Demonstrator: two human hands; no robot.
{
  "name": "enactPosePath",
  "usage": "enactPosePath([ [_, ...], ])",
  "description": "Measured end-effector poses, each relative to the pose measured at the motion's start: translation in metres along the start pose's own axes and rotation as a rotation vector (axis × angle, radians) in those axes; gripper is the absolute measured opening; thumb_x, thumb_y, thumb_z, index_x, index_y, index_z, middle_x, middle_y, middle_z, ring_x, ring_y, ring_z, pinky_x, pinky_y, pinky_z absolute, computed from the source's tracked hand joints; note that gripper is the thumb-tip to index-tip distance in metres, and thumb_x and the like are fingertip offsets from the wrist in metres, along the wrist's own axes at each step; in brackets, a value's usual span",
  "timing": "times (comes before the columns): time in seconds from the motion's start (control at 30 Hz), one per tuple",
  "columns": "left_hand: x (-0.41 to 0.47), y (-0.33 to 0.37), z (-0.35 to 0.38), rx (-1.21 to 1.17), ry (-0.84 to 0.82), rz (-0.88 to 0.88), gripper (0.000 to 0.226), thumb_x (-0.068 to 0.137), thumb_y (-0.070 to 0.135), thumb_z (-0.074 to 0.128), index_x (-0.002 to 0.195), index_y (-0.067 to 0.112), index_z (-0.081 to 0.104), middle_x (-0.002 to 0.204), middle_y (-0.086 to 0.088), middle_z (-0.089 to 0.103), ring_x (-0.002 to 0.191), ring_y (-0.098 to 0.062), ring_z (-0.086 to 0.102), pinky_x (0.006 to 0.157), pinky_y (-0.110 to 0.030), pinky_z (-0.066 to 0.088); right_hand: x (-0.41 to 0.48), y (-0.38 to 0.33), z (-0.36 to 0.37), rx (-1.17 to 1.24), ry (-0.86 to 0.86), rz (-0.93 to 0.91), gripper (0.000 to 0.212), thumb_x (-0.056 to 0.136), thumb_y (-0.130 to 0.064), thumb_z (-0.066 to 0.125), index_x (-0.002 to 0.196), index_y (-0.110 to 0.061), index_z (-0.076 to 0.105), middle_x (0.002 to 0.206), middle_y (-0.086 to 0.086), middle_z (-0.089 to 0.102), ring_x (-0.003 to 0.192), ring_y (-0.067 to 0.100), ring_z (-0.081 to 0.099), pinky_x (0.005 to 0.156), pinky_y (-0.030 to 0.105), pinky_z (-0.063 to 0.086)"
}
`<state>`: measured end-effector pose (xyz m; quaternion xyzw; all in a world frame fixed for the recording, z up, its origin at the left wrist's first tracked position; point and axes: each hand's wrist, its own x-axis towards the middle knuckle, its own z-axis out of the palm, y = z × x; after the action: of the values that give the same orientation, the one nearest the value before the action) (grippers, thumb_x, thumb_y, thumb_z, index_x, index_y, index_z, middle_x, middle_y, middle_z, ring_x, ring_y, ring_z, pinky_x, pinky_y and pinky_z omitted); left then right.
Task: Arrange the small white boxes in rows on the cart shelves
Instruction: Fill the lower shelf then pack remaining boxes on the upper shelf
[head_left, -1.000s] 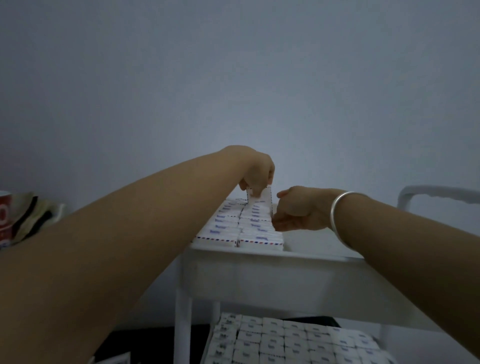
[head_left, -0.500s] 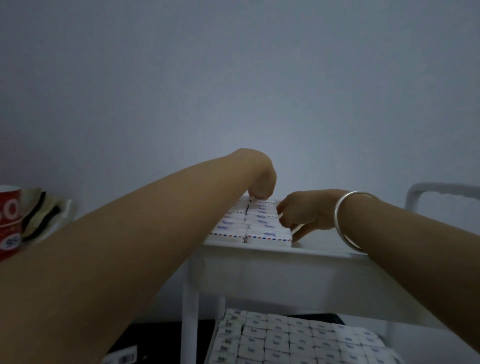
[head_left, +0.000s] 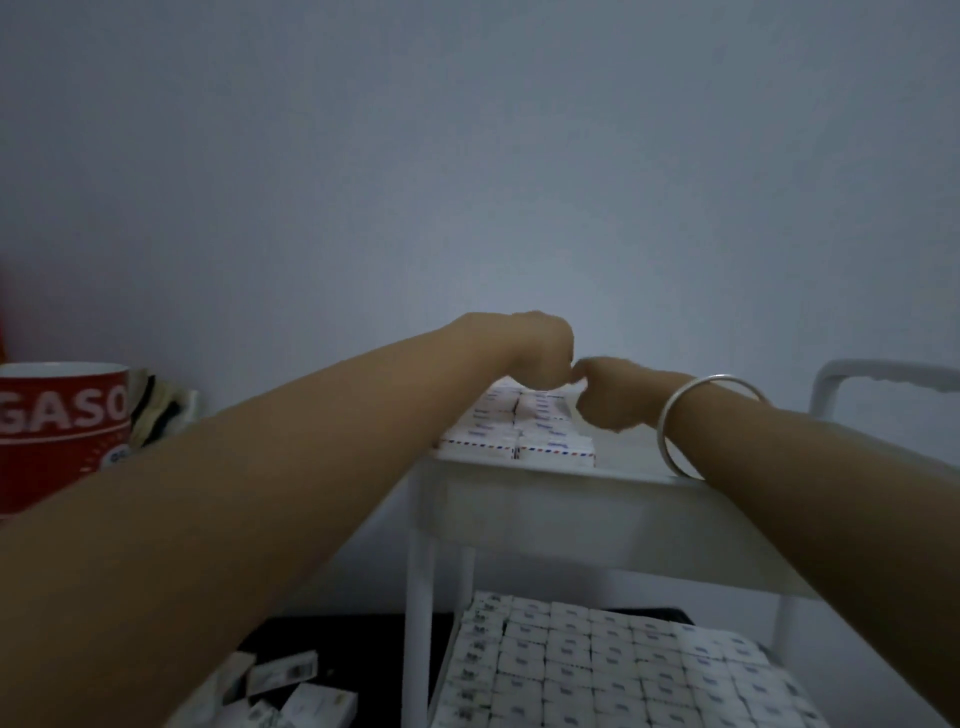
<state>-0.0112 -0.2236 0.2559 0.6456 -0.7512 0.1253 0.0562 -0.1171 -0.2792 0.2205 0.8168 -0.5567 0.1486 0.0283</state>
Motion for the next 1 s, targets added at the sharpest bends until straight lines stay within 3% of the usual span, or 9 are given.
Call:
enactPosePath([
  [0.13, -0.064, -0.007, -0.003, -0.308, 0.237, 0.075, 0.05, 0.088, 0.0, 0.041, 0.133, 0.018, 0.05, 0.124, 0.001, 0.06, 0.111, -0.018, 0.056, 0.094, -0.033, 0.047, -0.028, -0.016, -0.022, 0.119, 0.475, -0.135, 0.021, 0.085, -0.012, 0.051, 0.098, -0.024, 0.063, 0.111, 0.004, 0.067, 0.101, 0.027, 0.059, 0.084, 0.032, 0.046],
  [0.27, -0.136, -0.029, 0.016, -0.626, 0.609, 0.063, 0.046, 0.085, 0.002, 0.042, 0.123, 0.026, 0.05, 0.103, 0.01, 0.065, 0.083, -0.008, 0.064, 0.069, -0.021, 0.049, -0.084, -0.055, -0.033, 0.292, 0.612, -0.375, 0.022, 0.088, -0.016, 0.055, 0.104, -0.027, 0.065, 0.09, -0.009, 0.065, 0.08, 0.012, 0.057, 0.077, 0.027, 0.045],
  [0.37, -0.189, -0.055, 0.048, -0.673, 0.649, 0.08, 0.037, 0.082, 0.001, 0.044, 0.096, 0.032, 0.059, 0.085, 0.012, 0.069, 0.064, -0.005, 0.064, 0.059, -0.01, 0.043, -0.138, -0.092, -0.01, 0.422, 0.558, -0.556, 0.015, 0.087, -0.024, 0.056, 0.099, -0.027, 0.064, 0.071, -0.018, 0.059, 0.063, 0.002, 0.052, 0.07, 0.023, 0.042],
  [0.47, -0.23, -0.086, 0.11, -0.637, 0.491, -0.085, 0.043, 0.084, -0.005, 0.046, 0.077, 0.036, 0.054, 0.072, 0.021, 0.065, 0.062, 0.001, 0.061, 0.058, -0.01, 0.041, -0.178, -0.125, 0.043, 0.411, 0.356, -0.662, 0.021, 0.085, -0.039, 0.048, 0.094, -0.027, 0.063, 0.071, -0.011, 0.065, 0.058, 0.004, 0.053, 0.062, 0.026, 0.047],
  [0.6, -0.275, -0.127, 0.204, -0.548, 0.276, -0.389, 0.038, 0.088, -0.003, 0.046, 0.089, 0.03, 0.064, 0.094, 0.014, 0.067, 0.085, -0.003, 0.061, 0.075, -0.027, 0.05, -0.181, -0.156, 0.147, 0.188, 0.0, -0.633, 0.028, 0.091, -0.016, 0.049, 0.118, -0.019, 0.054, 0.102, 0.009, 0.066, 0.092, 0.031, 0.062, 0.075, 0.037, 0.05],
  [0.73, -0.309, -0.14, 0.256, -0.453, 0.228, -0.461, 0.035, 0.087, 0.001, 0.047, 0.103, 0.026, 0.065, 0.112, 0.006, 0.063, 0.106, -0.013, 0.056, 0.09, -0.03, 0.045, -0.158, -0.171, 0.241, 0.28, -0.321, -0.461, 0.058, 0.088, -0.006, 0.051, 0.144, -0.01, 0.036, 0.142, 0.014, 0.044, 0.127, 0.033, 0.044, 0.101, 0.034, 0.038],
  [0.87, -0.319, -0.155, 0.268, -0.386, 0.337, -0.439, 0.039, 0.082, -0.004, 0.049, 0.108, 0.02, 0.065, 0.114, 0.003, 0.059, 0.111, -0.017, 0.049, 0.093, -0.031, 0.04, -0.125, -0.177, 0.296, 0.374, -0.127, -0.359, 0.045, 0.091, -0.012, 0.05, 0.136, -0.009, 0.048, 0.139, 0.014, 0.047, 0.13, 0.031, 0.04, 0.108, 0.032, 0.032],
  [0.93, -0.314, -0.17, 0.268, -0.338, 0.421, -0.474, 0.035, 0.083, -0.002, 0.051, 0.108, 0.018, 0.065, 0.115, 0.0, 0.059, 0.11, -0.021, 0.05, 0.092, -0.033, 0.039, -0.104, -0.185, 0.306, 0.466, 0.007, -0.274, 0.035, 0.096, -0.026, 0.047, 0.127, -0.014, 0.057, 0.132, 0.012, 0.054, 0.127, 0.031, 0.044, 0.107, 0.036, 0.033],
  [1.0, -0.303, -0.181, 0.269, -0.284, 0.444, -0.495, 0.032, 0.088, 0.005, 0.051, 0.114, 0.017, 0.064, 0.122, -0.002, 0.058, 0.113, -0.023, 0.05, 0.095, -0.034, 0.04, -0.081, -0.195, 0.309, 0.475, -0.03, -0.263, 0.04, 0.096, -0.049, 0.04, 0.126, -0.027, 0.056, 0.139, 0.007, 0.049, 0.133, 0.03, 0.038, 0.11, 0.047, 0.029],
])
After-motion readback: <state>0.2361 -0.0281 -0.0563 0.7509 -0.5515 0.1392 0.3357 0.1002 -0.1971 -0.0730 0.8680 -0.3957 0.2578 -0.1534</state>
